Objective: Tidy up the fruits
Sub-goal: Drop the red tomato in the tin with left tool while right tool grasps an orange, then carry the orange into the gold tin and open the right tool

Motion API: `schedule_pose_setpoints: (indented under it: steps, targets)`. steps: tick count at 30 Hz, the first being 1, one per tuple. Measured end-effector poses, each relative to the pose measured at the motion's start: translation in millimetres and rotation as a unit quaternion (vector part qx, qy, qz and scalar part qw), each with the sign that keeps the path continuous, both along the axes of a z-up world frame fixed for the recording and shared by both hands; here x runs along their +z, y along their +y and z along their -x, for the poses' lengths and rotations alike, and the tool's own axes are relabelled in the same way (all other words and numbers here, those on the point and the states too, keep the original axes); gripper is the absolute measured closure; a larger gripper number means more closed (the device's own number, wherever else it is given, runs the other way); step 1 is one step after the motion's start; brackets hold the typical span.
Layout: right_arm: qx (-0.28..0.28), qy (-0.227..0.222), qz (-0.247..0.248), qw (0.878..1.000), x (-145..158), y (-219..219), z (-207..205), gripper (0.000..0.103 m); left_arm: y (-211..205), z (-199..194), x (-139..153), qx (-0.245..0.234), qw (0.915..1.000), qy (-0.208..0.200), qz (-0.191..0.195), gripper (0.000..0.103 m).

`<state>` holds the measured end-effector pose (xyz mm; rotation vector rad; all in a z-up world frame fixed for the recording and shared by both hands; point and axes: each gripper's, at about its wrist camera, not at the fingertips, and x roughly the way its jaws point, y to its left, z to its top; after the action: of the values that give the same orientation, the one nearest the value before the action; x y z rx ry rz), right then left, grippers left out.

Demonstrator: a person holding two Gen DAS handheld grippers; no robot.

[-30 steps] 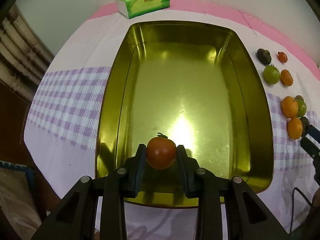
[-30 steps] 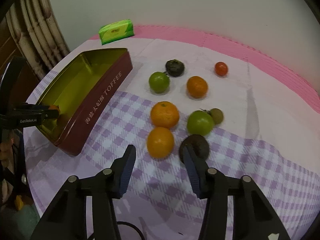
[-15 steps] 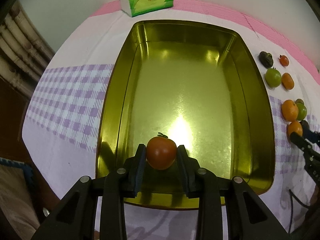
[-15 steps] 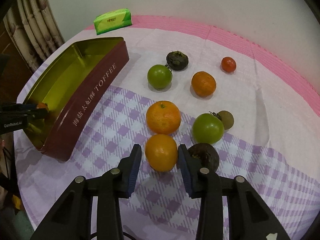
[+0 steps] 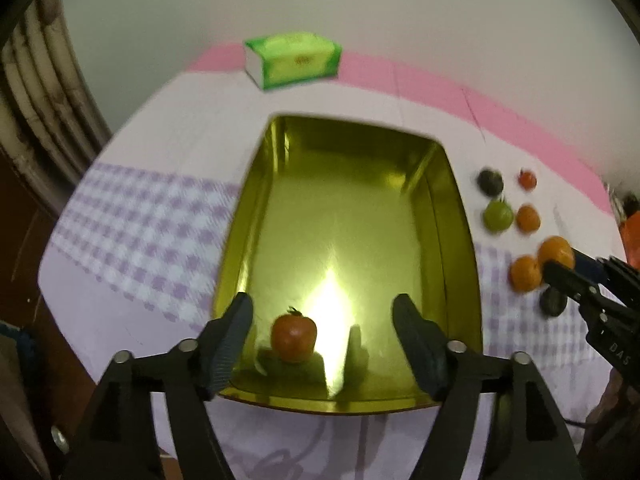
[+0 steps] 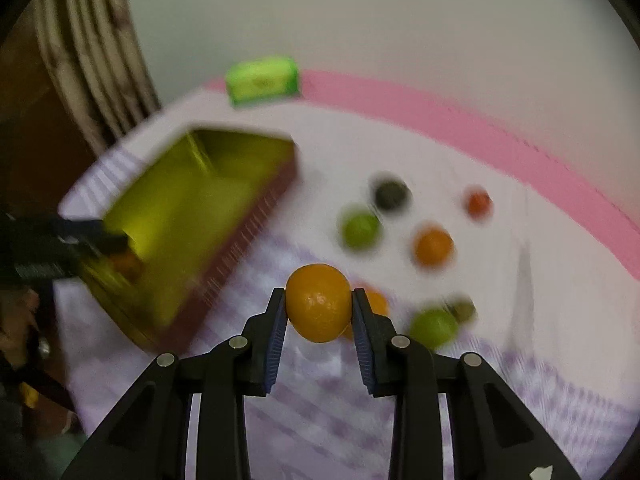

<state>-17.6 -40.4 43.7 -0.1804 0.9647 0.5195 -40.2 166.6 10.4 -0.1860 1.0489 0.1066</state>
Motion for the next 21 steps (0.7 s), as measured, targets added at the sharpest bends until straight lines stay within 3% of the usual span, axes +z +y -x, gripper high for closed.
schedule_pose_setpoints:
  steps: [5,10,21]
  targets:
    - [0.058,0.014,-0.013,0.998,-5.3,62.7,-16.8,0.074,21.2,7.9,9.5,0.055,0.9980,0.002,-0.031,0.027]
    - [0.095,0.043,0.002,0.995,-25.8,110.8,-21.3,0.074,49.3,20.8,8.9,0.102,0.9944,0.022,-0.017,0.026]
    - [0.112,0.064,0.044,0.991,-53.3,131.1,-24.9,0.074,62.3,23.9,-2.9,0.132,0.9903,0.038,-0.018,0.026]
